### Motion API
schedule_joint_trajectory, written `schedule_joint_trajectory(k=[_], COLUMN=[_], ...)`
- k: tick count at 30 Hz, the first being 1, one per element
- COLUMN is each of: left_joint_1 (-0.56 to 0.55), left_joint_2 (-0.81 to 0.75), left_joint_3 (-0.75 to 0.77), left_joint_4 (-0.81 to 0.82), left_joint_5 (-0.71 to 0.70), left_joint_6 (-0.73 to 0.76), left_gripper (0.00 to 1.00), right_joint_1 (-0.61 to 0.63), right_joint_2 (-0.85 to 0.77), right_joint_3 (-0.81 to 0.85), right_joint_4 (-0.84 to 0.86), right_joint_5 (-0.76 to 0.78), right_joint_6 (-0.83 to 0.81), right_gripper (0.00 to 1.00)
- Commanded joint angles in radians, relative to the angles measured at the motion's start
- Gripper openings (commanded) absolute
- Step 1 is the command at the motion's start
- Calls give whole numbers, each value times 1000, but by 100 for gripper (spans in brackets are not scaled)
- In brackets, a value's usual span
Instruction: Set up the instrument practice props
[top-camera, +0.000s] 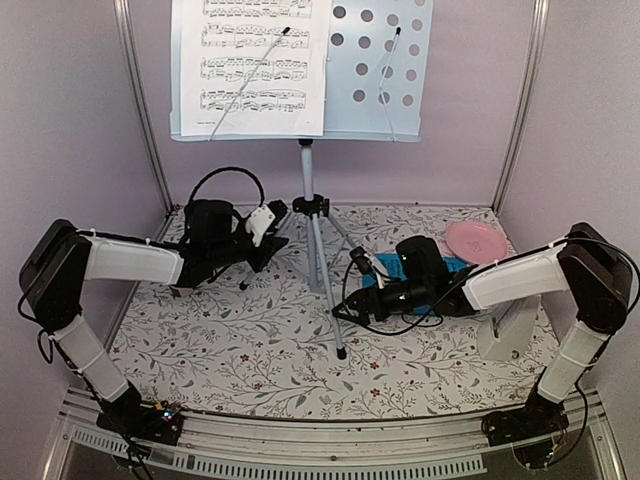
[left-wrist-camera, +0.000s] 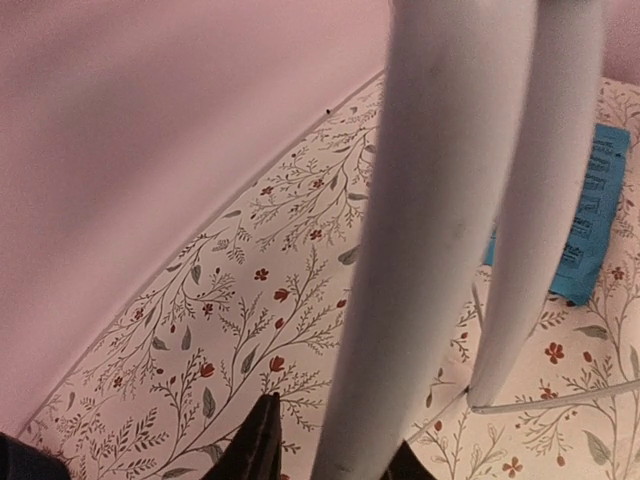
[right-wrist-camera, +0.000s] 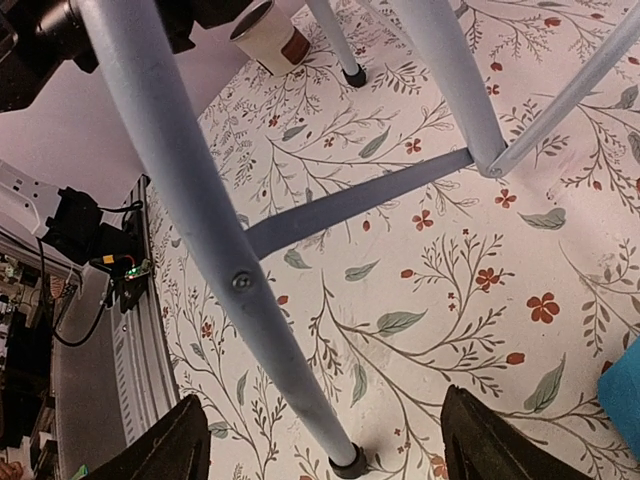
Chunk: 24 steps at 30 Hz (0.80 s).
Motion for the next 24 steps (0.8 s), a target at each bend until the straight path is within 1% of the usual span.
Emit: schedule_joint_trajectory(k=[1,3,7,12,15,18,24], left_joint_1=[18,22,24,28,35,48,84], left_joint_2=[18,8,-10,-19,-28,-35,-28], left_joint_3=[28,13,-2,-12,-30,-32,17], left_joint_4=[29,53,72,73,92,90,48], left_joint_5=[-78,-104,-151,-215,-229,-219,-179], left_joint_6=[10,4,-3,-7,6,18,67], left_gripper=[21,15,9,3,2,2,4], right_joint_1=[11,13,20,20,20,21,59], right_joint_2=[46,66,99,143,165,197,247], right_joint_3=[61,78,112,167,198,229,291], right_joint_4=[38,38,39,40,42,46,55], right_joint_5=[34,41,49,65,64,44,16], right_joint_6=[11,13,16,15,16,16,28], right_gripper=[77,73,69,69,68,64,61])
